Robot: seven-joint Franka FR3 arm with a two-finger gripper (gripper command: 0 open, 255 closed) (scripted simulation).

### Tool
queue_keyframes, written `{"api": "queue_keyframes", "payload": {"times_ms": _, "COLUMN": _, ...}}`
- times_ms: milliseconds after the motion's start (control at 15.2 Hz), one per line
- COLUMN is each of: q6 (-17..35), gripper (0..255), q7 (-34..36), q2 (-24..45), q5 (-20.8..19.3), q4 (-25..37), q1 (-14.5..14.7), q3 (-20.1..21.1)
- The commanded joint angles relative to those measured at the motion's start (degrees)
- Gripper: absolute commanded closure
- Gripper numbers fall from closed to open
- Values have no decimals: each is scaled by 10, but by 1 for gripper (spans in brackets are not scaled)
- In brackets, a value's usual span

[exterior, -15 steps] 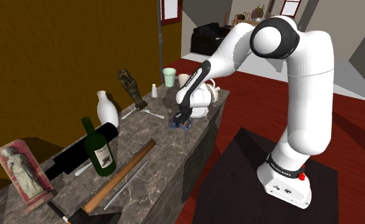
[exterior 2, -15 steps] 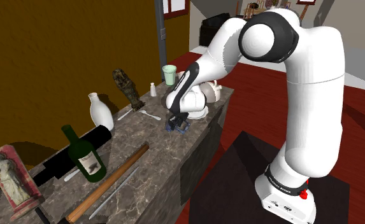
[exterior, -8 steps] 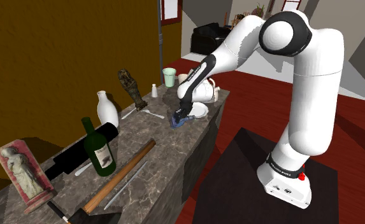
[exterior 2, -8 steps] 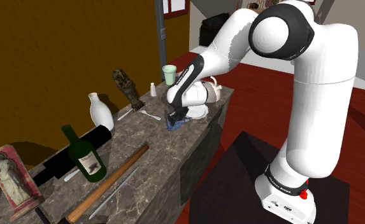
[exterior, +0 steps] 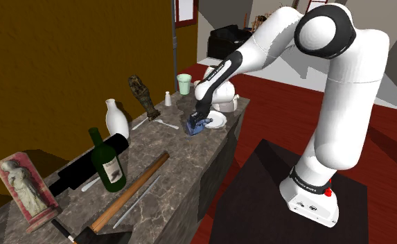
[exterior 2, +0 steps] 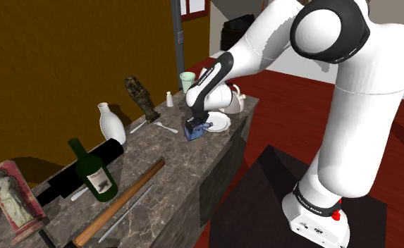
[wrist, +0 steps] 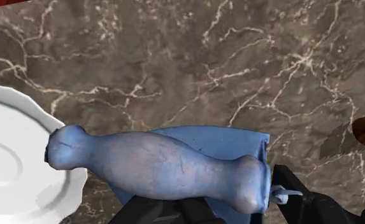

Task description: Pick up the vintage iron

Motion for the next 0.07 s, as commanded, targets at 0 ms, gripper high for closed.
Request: {"api": "queue_keyframes", "payload": {"times_ms": 0, "q6": -4, "gripper": 255, "q7": 4, "q2": -5, "q5": -4, "q4": -1, "q1": 1, "q3": -2}}
